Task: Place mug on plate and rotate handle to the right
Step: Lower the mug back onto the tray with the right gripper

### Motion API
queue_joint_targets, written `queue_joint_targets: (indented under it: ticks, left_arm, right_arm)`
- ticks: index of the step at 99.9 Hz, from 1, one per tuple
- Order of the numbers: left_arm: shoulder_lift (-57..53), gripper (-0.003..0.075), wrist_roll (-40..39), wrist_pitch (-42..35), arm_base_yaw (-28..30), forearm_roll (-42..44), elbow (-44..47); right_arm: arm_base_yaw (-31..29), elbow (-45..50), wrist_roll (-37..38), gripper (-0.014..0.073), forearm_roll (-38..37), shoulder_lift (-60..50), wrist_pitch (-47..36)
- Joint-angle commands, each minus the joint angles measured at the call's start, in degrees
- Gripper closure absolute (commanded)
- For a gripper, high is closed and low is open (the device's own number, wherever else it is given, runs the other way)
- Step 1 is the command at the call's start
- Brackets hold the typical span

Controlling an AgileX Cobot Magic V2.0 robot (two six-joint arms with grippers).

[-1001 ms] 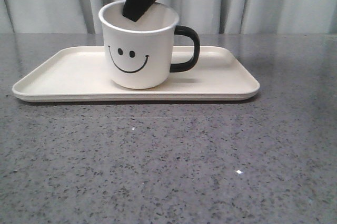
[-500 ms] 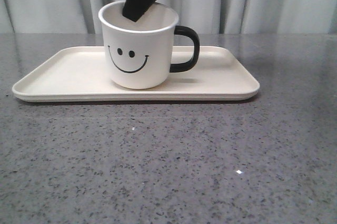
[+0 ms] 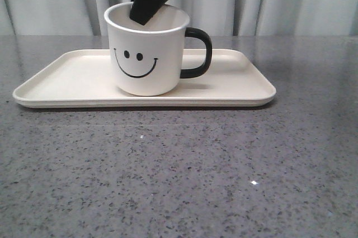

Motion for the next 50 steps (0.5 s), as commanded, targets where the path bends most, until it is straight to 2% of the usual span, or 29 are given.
queue_joint_targets:
  ticks: [1,24,50]
  left_arm:
    - [-0.33,0.0740,-0.67,-0.85,-0.09,1.63,-1.14]
    - [-0.33,0.0740,-0.67,-0.85,-0.09,1.63,-1.14]
    - [-0.33,0.0740,-0.67,-0.85,-0.09,1.63,-1.14]
  right_arm:
    - [0.04,-1.14,0.07,0.0512,2.48,-3.46,5.58]
    - [0.13,-1.14,0.07,0.0422,3.19,-3.46,5.52]
    - [0.13,-1.14,0.07,0.0421,3.38,-3.46,5.52]
